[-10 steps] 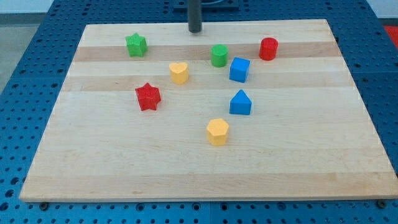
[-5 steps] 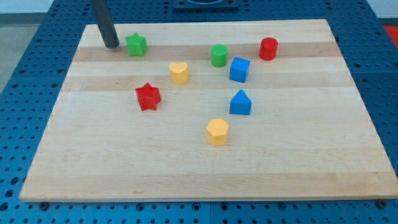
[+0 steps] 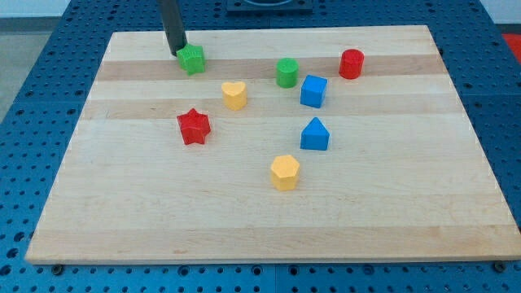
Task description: Push green star above yellow heart
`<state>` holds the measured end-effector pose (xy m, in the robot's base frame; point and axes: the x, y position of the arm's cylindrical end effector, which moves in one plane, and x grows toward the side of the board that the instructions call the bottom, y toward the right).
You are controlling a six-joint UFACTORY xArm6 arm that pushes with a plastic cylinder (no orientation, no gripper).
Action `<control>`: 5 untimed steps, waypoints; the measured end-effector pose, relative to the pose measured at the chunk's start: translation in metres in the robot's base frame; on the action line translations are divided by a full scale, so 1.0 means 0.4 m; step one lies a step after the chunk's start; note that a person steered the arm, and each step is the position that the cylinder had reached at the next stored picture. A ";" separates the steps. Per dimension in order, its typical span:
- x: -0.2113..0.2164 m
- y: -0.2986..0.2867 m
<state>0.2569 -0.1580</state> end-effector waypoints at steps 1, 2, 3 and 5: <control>0.092 0.008; 0.140 0.034; 0.104 0.047; 0.047 0.035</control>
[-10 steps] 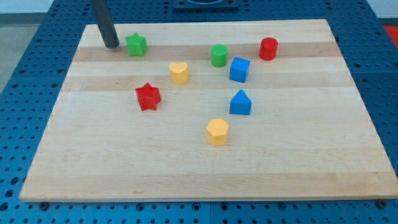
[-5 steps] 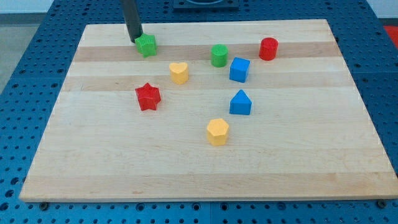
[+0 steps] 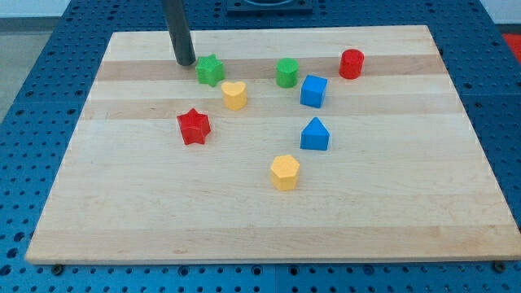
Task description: Push green star above yellow heart
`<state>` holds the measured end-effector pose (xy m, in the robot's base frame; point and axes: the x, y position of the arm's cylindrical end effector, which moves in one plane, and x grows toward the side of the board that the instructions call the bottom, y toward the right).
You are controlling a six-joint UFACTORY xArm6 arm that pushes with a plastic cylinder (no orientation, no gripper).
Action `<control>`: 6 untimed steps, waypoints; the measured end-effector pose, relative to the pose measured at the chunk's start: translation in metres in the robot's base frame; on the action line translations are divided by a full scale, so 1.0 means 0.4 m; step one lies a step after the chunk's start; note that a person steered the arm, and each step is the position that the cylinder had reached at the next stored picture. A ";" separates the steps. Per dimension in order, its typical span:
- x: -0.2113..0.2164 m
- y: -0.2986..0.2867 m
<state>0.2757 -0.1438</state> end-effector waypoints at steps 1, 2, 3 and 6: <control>0.032 0.070; 0.045 0.131; 0.035 0.171; -0.085 0.469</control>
